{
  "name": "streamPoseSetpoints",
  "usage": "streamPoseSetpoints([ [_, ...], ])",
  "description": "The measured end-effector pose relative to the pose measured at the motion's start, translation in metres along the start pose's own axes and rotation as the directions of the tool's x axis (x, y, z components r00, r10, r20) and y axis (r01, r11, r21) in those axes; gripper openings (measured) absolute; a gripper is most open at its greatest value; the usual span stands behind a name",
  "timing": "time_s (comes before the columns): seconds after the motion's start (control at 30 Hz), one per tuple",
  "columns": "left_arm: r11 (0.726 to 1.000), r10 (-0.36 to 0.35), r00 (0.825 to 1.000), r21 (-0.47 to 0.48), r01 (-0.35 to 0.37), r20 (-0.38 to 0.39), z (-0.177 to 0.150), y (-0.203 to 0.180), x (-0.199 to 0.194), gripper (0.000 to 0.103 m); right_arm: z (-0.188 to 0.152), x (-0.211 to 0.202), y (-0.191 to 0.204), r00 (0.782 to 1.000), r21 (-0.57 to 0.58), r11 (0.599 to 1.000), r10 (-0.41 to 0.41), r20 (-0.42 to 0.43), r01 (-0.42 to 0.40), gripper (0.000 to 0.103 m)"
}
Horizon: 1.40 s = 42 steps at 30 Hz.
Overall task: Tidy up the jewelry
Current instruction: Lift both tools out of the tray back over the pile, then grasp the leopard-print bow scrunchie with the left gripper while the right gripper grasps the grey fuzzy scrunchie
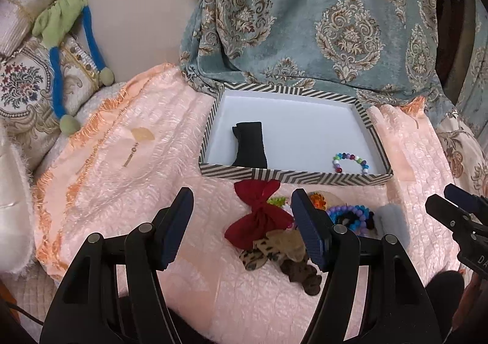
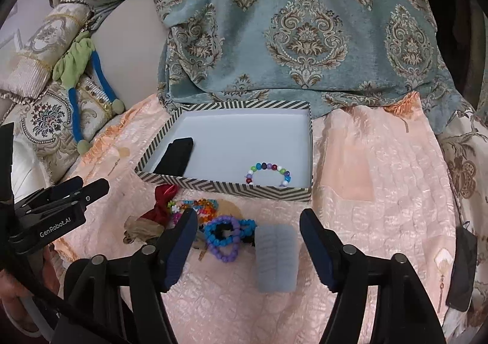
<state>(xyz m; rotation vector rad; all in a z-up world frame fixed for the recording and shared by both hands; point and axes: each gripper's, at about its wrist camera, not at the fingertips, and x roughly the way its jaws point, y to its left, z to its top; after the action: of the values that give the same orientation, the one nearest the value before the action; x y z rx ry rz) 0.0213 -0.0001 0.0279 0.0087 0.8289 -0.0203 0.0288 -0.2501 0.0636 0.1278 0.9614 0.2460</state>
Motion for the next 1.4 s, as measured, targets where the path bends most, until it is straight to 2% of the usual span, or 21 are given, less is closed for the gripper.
streamPoseSetpoints([
  [0.53, 1.0, 0.028, 0.998, -0.005, -0.028, 0.049, -0.02, 0.007, -0.046, 0.067, -0.024, -0.035, 0.014, 1.0, -0.021, 1.0, -0.015, 0.01, 0.015, 0.072],
  [0.7, 1.0, 0.013, 0.999, -0.013, -0.013, 0.037, -0.028, 0.009, -0.052, 0.067, -0.031, -0.041, 0.015, 1.0, -0.022, 1.0, -0.016, 0.006, 0.016, 0.072],
  [0.83, 0.999, -0.027, 1.0, -0.045, 0.028, 0.01, -0.029, 0.014, -0.052, 0.067, -0.036, -0.043, 0.012, 1.0, -0.016, 1.0, -0.016, 0.002, 0.016, 0.073],
  [1.13, 0.991, -0.096, 0.994, -0.104, 0.089, -0.057, -0.037, 0.025, -0.029, 0.067, -0.046, -0.021, 0.003, 0.999, 0.003, 1.0, 0.005, -0.038, -0.004, 0.073],
  [1.27, 0.978, -0.176, 0.977, -0.13, 0.161, -0.117, -0.046, 0.021, -0.007, 0.068, -0.051, 0.001, -0.006, 0.998, 0.006, 1.0, -0.002, -0.064, 0.003, 0.073],
  [1.4, 0.983, -0.169, 0.972, -0.094, 0.155, -0.161, -0.054, 0.006, 0.016, 0.068, -0.055, 0.02, -0.02, 0.996, 0.024, 1.0, -0.011, -0.086, 0.013, 0.073],
])
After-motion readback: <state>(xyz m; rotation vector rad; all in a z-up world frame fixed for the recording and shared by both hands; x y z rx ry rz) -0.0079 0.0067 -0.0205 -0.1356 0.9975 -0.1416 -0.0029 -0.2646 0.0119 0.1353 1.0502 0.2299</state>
